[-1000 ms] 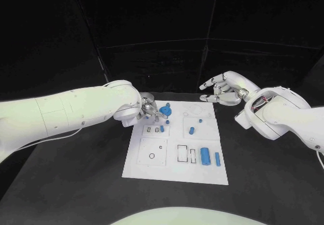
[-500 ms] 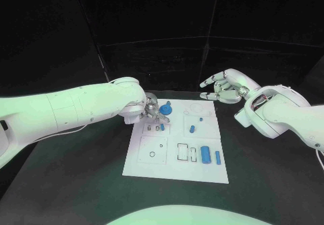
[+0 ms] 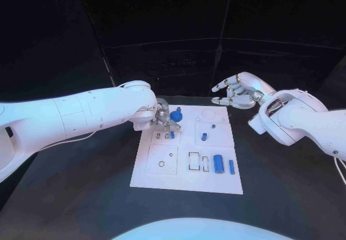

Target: Assemble the parts on the task board

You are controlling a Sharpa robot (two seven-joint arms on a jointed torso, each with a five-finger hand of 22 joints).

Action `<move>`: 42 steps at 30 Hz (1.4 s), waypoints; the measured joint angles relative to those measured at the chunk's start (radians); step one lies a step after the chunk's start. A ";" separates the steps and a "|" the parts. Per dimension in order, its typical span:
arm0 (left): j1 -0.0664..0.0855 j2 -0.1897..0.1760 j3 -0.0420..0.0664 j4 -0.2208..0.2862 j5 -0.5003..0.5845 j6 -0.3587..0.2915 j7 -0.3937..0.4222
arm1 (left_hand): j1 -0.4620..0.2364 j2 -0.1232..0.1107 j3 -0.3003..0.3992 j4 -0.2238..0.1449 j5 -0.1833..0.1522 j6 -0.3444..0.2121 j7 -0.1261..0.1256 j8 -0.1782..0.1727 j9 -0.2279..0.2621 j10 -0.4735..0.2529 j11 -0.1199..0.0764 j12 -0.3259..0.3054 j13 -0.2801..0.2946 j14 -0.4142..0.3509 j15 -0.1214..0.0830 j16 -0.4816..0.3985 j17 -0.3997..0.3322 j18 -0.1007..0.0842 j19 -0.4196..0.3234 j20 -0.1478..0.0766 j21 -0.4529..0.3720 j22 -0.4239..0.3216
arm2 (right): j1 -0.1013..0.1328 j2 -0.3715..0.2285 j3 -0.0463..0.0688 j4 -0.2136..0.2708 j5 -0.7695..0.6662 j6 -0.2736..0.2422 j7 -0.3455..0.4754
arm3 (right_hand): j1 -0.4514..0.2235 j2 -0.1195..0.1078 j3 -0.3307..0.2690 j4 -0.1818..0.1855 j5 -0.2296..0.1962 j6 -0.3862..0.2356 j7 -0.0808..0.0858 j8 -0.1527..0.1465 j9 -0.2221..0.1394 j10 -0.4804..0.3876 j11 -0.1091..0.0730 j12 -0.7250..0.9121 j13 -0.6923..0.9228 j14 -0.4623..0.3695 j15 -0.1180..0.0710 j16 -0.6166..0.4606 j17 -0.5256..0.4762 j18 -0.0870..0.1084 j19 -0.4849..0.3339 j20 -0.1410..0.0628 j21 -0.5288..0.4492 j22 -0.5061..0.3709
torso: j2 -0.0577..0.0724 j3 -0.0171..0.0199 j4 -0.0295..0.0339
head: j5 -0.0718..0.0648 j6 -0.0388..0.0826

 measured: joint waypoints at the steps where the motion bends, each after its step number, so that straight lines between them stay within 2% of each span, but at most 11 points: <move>1: 0.000 0.003 0.000 -0.003 0.000 0.001 0.000 | 0.000 0.000 0.000 0.000 0.000 0.000 0.000 0.000 0.000 -0.002 -0.002 0.000 -0.001 0.000 0.000 0.000 0.000 0.000 0.000 0.000 0.000 -0.001 | 0.000 0.000 0.000 0.000 0.000 0.000 0.000 | 0.000 0.000 0.000 0.000 0.000 0.000 0.000 0.000 0.000 0.000 0.000 0.000 0.000 0.000 0.000 0.000 0.000 0.000 0.000 0.000 0.000 0.000 | 0.000 0.0000 0.0000 | 0.000 0.000; 13: -0.003 0.021 -0.004 -0.031 -0.002 0.026 -0.003 | 0.000 0.000 0.000 0.000 0.000 0.000 0.000 0.012 0.008 -0.002 -0.002 0.000 -0.002 0.000 0.000 0.000 0.000 0.000 -0.004 -0.003 0.000 -0.001 | 0.000 0.004 0.000 -0.004 0.004 0.001 -0.007 | 0.000 0.000 0.000 0.000 0.000 0.000 0.000 0.000 0.000 0.000 0.000 0.000 0.000 0.000 0.000 0.000 0.000 0.000 0.000 0.000 0.000 0.000 | 0.000 0.0000 0.0000 | 0.004 -0.005; 27: -0.005 0.033 -0.005 -0.048 -0.002 0.051 -0.006 | 0.000 0.000 0.007 -0.007 0.000 -0.004 -0.004 0.022 0.016 -0.002 -0.002 0.000 -0.001 0.000 0.000 0.000 0.000 0.000 -0.004 -0.003 0.004 0.003 | 0.000 0.009 0.000 -0.011 0.006 0.001 -0.011 | 0.000 0.000 0.000 0.000 0.000 0.000 0.000 0.000 0.000 0.000 0.000 0.000 0.000 0.000 0.000 0.000 0.000 0.000 0.000 0.000 0.000 0.000 | 0.001 -0.0001 0.0006 | 0.002 -0.010; 42: -0.012 0.049 -0.012 -0.064 -0.003 0.070 -0.007 | 0.018 0.010 0.023 -0.021 0.000 -0.007 -0.007 0.036 0.028 -0.002 -0.002 0.000 0.001 0.000 0.000 0.000 0.000 0.000 -0.004 -0.003 0.004 0.007 | 0.000 0.015 0.000 -0.018 0.007 0.003 -0.016 | 0.000 0.000 0.000 0.000 -0.005 0.000 0.000 0.000 0.000 0.000 0.000 0.000 -0.002 0.000 0.000 0.000 -0.002 0.000 0.000 0.000 0.000 -0.003 | 0.001 -0.0001 0.0012 | 0.005 -0.014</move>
